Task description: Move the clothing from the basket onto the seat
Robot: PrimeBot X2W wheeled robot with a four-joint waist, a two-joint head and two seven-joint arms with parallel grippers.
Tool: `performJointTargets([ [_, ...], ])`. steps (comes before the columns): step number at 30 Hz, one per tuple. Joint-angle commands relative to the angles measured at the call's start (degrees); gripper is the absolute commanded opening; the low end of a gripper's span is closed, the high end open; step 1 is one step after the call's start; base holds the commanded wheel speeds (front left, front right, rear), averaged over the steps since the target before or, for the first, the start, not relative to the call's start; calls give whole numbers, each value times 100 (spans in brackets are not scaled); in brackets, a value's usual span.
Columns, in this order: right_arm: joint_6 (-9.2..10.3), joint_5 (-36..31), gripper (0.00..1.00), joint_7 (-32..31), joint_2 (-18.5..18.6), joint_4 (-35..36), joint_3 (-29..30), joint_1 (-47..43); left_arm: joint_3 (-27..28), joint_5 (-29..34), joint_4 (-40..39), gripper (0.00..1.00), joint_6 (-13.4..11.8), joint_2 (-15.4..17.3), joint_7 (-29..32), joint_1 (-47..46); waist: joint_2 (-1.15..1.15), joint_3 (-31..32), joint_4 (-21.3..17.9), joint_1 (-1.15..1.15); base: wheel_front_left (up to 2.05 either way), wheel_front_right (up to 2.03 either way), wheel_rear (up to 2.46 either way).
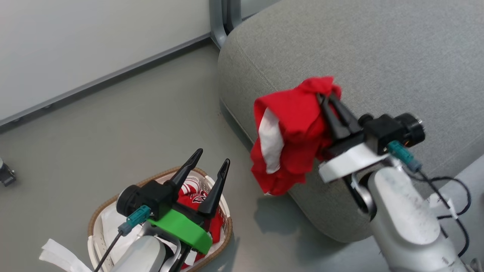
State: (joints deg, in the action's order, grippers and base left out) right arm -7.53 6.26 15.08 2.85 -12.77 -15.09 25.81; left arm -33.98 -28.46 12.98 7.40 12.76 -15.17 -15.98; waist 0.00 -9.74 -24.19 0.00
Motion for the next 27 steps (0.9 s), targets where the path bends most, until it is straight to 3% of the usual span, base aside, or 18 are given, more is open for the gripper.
performJointTargets([
  [1, 8, -171, 0, 13, 24, -36, 253, 284, -14, -28, -33, 100, 16, 155, 3, -133, 0, -704, 243, 0, 0, 0, 0],
  [7, 8, -745, 0, 13, 343, -364, 1203, 1436, -119, -141, -212, 100, 16, 615, 3, -377, 0, -1417, 633, 0, 0, 0, 0],
  [14, 8, -1456, 0, -92, 802, -1287, 2332, 2622, -151, -257, -392, 100, 16, 1058, 3, -620, 0, -2132, 1016, 0, 0, 0, 0],
  [22, 8, -2257, 0, -244, 719, -2273, 3984, 2665, -49, -366, -396, 100, 16, 1174, 3, -753, 0, -2492, 1394, 0, 0, 0, 0],
  [23, 8, -2353, 60, -223, 653, -2335, 4166, 2571, -41, -370, -379, 100, 16, 1159, 3, -757, 0, -2495, 1419, 0, 0, 0, 0],
  [24, 8, -2440, 100, -160, 554, -2389, 4368, 2470, -18, -370, -357, 100, 16, 1136, 3, -762, 0, -2483, 1446, 0, 0, 0, 0],
  [27, 8, -2477, 100, -25, 372, -2418, 4969, 2133, 57, -354, -272, 100, 16, 1070, 3, -759, 0, -2363, 1479, 0, 0, 0, 0],
])
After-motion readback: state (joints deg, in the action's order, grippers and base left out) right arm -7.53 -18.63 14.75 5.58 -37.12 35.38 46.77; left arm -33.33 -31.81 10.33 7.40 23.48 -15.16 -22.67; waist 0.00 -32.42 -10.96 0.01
